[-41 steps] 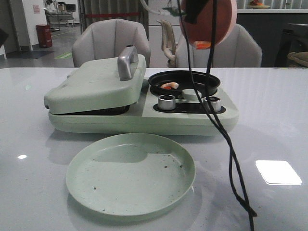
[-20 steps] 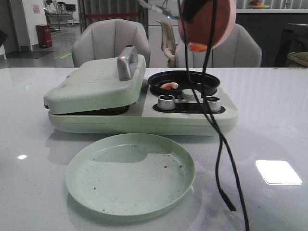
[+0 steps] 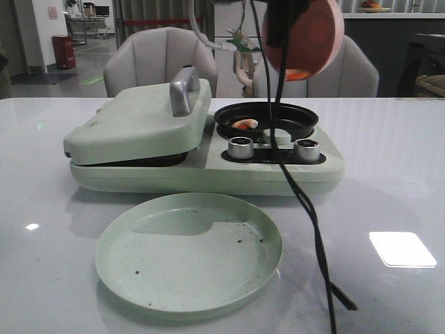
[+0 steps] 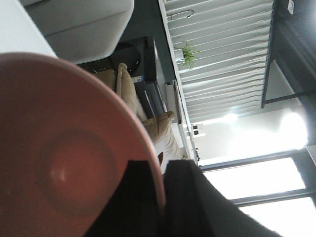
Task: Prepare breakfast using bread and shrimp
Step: 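Tilt the pink bowl to pour the shrimp into the frying pan, then lower the pink bowl back onto the table and release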
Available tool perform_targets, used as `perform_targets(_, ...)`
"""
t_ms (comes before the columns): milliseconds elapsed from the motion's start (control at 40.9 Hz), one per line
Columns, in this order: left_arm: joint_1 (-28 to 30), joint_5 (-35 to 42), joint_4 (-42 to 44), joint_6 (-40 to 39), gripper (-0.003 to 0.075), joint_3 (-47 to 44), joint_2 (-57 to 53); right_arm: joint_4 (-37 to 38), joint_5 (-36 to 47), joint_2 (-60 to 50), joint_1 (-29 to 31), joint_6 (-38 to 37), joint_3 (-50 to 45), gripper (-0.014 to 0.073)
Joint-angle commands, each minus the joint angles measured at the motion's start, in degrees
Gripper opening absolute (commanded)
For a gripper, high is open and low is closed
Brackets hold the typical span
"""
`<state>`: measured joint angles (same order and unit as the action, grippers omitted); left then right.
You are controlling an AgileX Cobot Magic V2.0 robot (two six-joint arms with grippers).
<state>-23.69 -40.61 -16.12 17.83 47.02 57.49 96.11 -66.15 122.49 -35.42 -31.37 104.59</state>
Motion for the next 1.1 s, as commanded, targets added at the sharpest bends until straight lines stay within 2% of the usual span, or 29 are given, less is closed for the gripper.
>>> perform_targets(0, -0.5, 3.7, -0.9, -0.5, 0.0101, 1.6, -1.0, 7.0, -1.7, -6.2, -0.3, 1.9, 4.3, 0.0044)
perform_targets(98, -0.5, 3.7, -0.9, -0.5, 0.0101, 1.6, -1.0, 4.3, 0.4, -6.3, -0.3, -2.1, 5.6, 0.0044)
perform_targets(171, -0.5, 4.0, -0.9, -0.5, 0.0101, 1.6, -1.0, 0.6, 2.9, -5.3, -0.2, -1.7, 4.2, 0.0044)
perform_targets(220, -0.5, 4.0, -0.9, -0.5, 0.0101, 1.6, -1.0, 1.5, 3.2, -4.1, -0.1, 1.0, 3.4, 0.0044)
perform_targets(294, -0.5, 3.6, -0.9, -0.5, 0.0101, 1.6, -1.0, 7.0, 1.4, -3.2, -0.1, 3.7, 3.0, 0.0044)
perform_targets(441, -0.5, 3.5, -0.9, -0.5, 0.0101, 1.6, -1.0, 7.0, 1.1, -3.9, -0.6, 1.7, 6.7, 0.0044)
perform_targets(661, -0.5, 3.8, -0.8, -0.5, 0.0101, 1.6, -1.0, 5.1, -0.2, -4.0, -0.6, 1.3, 6.8, 0.0044)
perform_targets(832, -0.5, 3.8, -0.8, -0.5, 0.0101, 1.6, -1.0, -6.0, -5.9, -6.0, -0.2, 1.0, 6.6, 0.0043)
perform_targets(979, -0.5, 3.8, 0.4, -0.5, 0.0101, 1.6, -1.0, -21.1, -4.5, -12.8, 2.4, 1.0, 2.9, 0.0043)
perform_targets(1077, -0.5, 3.8, 0.9, -0.5, 0.0101, 1.6, -1.0, -30.1, -2.7, -18.9, 5.9, 1.0, -3.7, 0.0043)
